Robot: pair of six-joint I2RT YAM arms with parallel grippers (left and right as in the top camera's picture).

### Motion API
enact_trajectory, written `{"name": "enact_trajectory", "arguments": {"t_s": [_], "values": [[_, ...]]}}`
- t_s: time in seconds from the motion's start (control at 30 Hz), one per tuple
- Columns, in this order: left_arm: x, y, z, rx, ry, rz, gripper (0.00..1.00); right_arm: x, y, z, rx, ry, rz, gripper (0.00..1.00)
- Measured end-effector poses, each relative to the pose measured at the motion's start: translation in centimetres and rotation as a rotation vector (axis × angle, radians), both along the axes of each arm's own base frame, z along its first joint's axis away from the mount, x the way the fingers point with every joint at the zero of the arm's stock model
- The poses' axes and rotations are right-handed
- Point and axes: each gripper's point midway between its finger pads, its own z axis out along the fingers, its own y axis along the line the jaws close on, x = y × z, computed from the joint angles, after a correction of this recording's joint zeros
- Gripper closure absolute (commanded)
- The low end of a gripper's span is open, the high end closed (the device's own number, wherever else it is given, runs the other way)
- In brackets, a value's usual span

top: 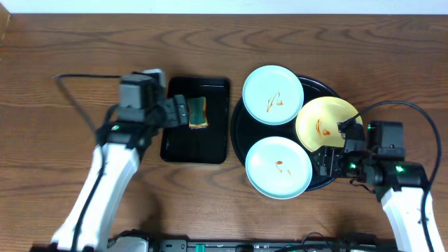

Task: Clean dirty plates on tray and stack at the side
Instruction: 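Move left gripper to the sponge and right gripper to the front green plate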

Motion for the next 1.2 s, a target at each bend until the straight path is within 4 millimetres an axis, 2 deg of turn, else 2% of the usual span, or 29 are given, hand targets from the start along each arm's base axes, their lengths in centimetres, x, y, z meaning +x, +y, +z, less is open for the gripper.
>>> {"name": "enact_trajectory", "arguments": {"t_s": [0.13, 0.3, 0.5, 0.6, 0.73, 0.9, 1.1, 1.2], "values": [[0.7, -1.9, -2.6, 0.026, 0.040, -0.045, 0.08, -0.1, 0.1, -1.2, 0.009, 0.060, 0.000, 0.32], [2.0, -3.6, -4.9, 0.070, 0.035, -0.072, 0.16, -0.3, 0.1, -2.4, 0.014, 0.120, -0.002, 0.36], [3.3, -4.2, -7.7, 0.119, 0.038, -0.065, 0.33, -0.3, 0.2, -3.0, 0.017, 0.145, -0.003, 0.37], [3.7, -4.1, -9.1, 0.135, 0.048, -0.062, 0.33, -0.1, 0.2, -3.0, 0.017, 0.140, -0.003, 0.37], [3.9, -4.1, -11.0, 0.147, 0.071, -0.058, 0.39, 0.0, 0.2, -3.0, 0.017, 0.134, -0.003, 0.37], [3.9, -4.1, -12.0, 0.151, 0.092, -0.057, 0.56, 0.1, 0.2, -2.9, 0.017, 0.129, -0.003, 0.37], [3.9, -4.1, -12.0, 0.151, 0.091, -0.057, 0.91, 0.1, 0.2, -2.9, 0.017, 0.129, -0.003, 0.38], [3.7, -4.0, -12.1, 0.153, 0.097, -0.058, 0.92, 0.1, 0.2, -2.9, 0.017, 0.129, -0.003, 0.37]]}}
